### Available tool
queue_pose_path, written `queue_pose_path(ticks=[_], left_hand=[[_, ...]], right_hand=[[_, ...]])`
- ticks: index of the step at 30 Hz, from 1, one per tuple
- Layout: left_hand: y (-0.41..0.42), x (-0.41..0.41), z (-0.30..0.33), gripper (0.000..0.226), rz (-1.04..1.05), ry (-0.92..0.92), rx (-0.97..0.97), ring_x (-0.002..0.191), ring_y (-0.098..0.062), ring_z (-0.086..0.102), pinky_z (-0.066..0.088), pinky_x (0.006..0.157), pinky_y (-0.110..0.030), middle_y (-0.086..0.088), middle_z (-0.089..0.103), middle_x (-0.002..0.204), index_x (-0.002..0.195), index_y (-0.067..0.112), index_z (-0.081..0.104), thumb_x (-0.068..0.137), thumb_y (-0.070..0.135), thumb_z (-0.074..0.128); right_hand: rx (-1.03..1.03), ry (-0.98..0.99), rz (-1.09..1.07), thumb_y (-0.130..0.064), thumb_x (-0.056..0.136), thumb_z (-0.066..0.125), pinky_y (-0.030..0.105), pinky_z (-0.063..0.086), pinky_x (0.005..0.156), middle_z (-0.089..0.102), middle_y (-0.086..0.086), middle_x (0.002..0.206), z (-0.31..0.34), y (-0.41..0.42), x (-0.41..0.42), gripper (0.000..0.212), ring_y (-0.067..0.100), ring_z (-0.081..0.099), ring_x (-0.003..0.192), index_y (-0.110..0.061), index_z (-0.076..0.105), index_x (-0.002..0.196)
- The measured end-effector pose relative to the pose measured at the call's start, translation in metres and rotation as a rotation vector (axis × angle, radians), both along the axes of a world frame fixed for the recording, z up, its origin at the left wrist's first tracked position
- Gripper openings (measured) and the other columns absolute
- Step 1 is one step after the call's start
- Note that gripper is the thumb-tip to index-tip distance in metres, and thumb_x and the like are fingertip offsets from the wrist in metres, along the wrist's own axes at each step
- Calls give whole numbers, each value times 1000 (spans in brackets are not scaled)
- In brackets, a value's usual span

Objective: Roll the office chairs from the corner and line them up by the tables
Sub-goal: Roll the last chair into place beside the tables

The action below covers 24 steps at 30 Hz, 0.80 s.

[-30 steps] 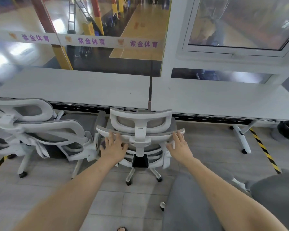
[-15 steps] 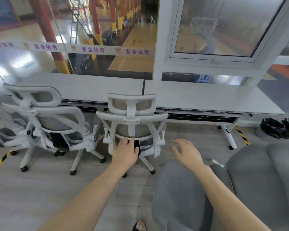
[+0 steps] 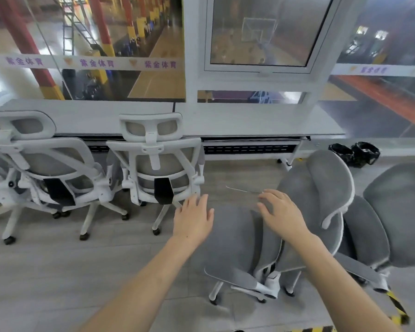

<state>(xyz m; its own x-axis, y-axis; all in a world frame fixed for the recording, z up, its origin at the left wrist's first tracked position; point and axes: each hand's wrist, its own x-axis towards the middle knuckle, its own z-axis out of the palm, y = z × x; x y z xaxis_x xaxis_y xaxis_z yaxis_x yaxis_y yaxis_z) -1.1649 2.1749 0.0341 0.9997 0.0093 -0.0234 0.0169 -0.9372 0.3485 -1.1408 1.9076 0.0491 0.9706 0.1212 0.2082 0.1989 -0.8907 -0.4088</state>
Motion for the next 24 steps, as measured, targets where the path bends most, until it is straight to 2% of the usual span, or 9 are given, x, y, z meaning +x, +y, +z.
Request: queue_pose_path(ticks=[5,10,15,18,21,24], left_hand=[[-77,-4,11,51,-68,-21,5,142,-24,41,38,110,-45,0,41,156,155,24,35,108,44,37],[-174,17,17,53,-106,-69,-7,143,-22,39,38,113,-44,-2,42,156,157,21,34,109,43,36],[-289,39,17,50,-106,-64,-52,143,-22,40,36,113,-43,0,44,154,154,23,39,109,42,36],[-348,51,19,50,-133,-77,-42,139,-21,44,37,109,-43,3,50,148,150,25,46,108,50,36],[-393,63,17,53,-146,-25,4,129,-23,51,40,99,-45,3,58,136,139,27,54,104,62,34],[-417,65,9,37,-105,4,20,118,-24,58,40,89,-42,4,61,127,128,27,56,106,53,40]], right_hand=[[38,-36,-39,-34,101,61,37,43,105,62,-8,137,17,-89,-8,26,18,51,132,-25,71,124],[16,-20,-19,-32,101,60,44,42,111,60,-4,139,27,-196,18,27,22,49,134,-24,69,125],[-72,44,93,-37,102,55,47,43,111,58,-5,142,29,-293,67,32,19,47,137,-23,68,128],[-139,53,217,-37,101,46,50,45,109,55,-7,145,24,-330,103,34,18,48,139,-29,66,128],[-219,66,366,-18,104,49,47,35,120,44,-6,158,22,-356,129,41,18,34,150,-27,57,144],[-407,117,530,-27,108,47,46,32,120,27,-8,168,34,-368,152,47,16,17,156,-33,42,155]])
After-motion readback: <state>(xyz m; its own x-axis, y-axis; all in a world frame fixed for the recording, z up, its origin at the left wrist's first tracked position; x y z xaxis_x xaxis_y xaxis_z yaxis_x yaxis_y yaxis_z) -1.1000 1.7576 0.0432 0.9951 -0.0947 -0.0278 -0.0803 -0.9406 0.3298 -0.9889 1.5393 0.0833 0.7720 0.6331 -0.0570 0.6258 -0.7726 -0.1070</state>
